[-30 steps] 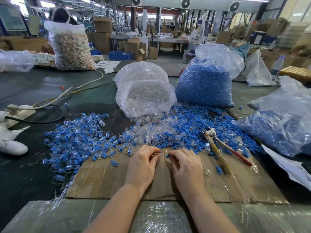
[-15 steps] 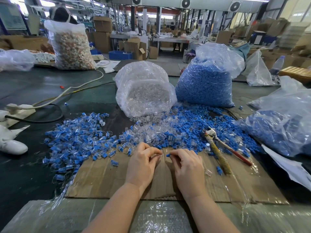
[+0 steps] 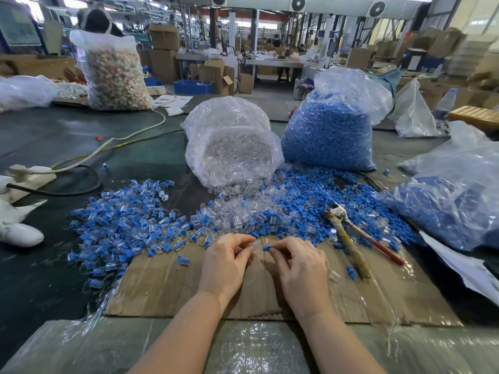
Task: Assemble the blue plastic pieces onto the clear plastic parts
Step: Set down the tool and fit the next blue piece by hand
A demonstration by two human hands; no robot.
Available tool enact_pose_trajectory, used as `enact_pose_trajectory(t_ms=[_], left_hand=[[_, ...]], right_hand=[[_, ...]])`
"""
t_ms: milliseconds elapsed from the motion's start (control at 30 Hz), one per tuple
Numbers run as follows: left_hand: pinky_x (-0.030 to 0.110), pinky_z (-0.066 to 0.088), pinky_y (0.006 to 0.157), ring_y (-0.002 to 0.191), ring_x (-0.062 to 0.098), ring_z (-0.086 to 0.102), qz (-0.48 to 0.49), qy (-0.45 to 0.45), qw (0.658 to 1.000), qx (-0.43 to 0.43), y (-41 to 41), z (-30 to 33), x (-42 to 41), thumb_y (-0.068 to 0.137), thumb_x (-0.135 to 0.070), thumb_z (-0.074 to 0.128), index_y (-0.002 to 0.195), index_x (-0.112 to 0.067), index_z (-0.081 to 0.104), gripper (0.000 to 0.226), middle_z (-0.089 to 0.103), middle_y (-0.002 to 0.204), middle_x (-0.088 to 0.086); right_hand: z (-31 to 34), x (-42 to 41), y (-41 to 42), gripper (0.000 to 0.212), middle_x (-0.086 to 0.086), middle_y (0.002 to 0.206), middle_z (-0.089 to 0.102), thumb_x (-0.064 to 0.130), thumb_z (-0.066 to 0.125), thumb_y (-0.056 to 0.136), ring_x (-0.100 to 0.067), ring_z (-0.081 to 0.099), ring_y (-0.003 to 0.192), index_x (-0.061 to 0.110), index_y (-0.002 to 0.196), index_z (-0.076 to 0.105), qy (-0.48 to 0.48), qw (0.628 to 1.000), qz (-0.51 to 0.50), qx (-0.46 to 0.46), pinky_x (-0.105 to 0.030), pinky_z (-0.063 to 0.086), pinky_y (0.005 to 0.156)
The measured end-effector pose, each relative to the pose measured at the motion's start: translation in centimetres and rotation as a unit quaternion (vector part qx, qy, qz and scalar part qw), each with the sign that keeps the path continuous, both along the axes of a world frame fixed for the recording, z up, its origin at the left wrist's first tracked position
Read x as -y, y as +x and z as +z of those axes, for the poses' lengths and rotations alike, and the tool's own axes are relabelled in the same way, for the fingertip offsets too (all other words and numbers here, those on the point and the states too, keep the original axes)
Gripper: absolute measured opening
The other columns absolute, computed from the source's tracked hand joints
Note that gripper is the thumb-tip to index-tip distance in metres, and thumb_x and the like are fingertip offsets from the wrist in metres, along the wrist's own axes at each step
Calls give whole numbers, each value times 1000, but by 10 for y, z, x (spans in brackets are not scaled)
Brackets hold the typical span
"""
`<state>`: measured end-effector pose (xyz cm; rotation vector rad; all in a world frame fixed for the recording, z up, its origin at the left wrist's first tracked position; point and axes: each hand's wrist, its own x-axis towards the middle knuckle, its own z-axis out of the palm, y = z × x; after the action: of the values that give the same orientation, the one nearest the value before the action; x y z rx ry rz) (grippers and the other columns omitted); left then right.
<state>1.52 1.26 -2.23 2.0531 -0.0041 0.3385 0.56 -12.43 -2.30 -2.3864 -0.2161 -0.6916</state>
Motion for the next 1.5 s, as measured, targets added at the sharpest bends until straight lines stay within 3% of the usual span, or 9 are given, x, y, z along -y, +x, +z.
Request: enact_pose_trajectory(t_ms=[133, 567, 700, 833, 933, 1067, 1200, 1500], left_hand=[[21, 55, 71, 68, 5, 65, -30, -57, 998, -18, -2, 2, 0, 84, -5, 64, 82, -28, 63, 23, 68, 73, -4], [16, 52, 60, 61, 8, 64, -78, -139, 985, -72, -4, 6, -1, 84, 0, 63, 82, -13, 65, 13, 68, 72, 7], [14, 50, 60, 62, 6, 64, -90, -116, 987, -68, -5, 7, -1, 83, -1, 63, 84, -12, 66, 11, 68, 75, 6], [18, 53, 64, 65, 11, 64, -73, -108, 990, -59, -5, 9, 0, 85, -2, 62, 82, -15, 65, 13, 68, 77, 8], [14, 51, 61, 61, 3, 61, -74, -111, 989, -60, -5, 9, 0, 87, -3, 60, 82, -18, 64, 16, 67, 77, 6], [20, 54, 67, 70, 9, 64, -79, -91, 991, -58, -5, 9, 0, 87, -7, 60, 85, -22, 64, 16, 68, 78, 0], [24, 55, 72, 73, 12, 65, -77, -77, 993, -54, -4, 9, 0, 86, -7, 61, 85, -22, 65, 15, 68, 78, -1], [14, 49, 68, 73, 8, 61, -71, -53, 996, -32, -3, 9, 0, 80, -8, 69, 81, -21, 66, 13, 66, 77, -4]], right_hand=[[1, -1, -2, 8, 12, 76, 61, 23, 68, 84, -10, 53, 72, 20, 78, 63, -3, 1000, 16, 7, -28, 30, 71], [-1, -4, -2, 18, 7, 61, 58, 19, 71, 74, -17, 54, 58, 17, 64, 56, -69, 996, 6, 57, -30, 31, 66], [-4, -4, -1, 23, 6, 59, 56, 19, 76, 72, -19, 53, 57, 17, 62, 55, -97, 993, 7, 64, -32, 28, 66], [0, -4, -2, 14, 8, 64, 60, 27, 65, 75, -17, 57, 61, 18, 66, 60, -80, 995, 14, 59, -31, 31, 68], [1, -3, -3, 9, 8, 78, 64, 23, 71, 77, -16, 59, 73, 20, 83, 66, -60, 996, 33, 48, -32, 38, 69], [2, -3, -3, 26, 7, 83, 63, 24, 76, 75, -17, 58, 77, 24, 100, 69, -62, 995, 67, 29, -34, 41, 70], [2, -2, -2, 24, 6, 82, 63, 27, 77, 75, -18, 59, 75, 24, 98, 71, -66, 994, 75, 33, -34, 41, 68], [4, -2, -3, 21, 5, 84, 64, 23, 76, 75, -20, 59, 78, 19, 95, 71, -65, 995, 78, 26, -36, 42, 70]])
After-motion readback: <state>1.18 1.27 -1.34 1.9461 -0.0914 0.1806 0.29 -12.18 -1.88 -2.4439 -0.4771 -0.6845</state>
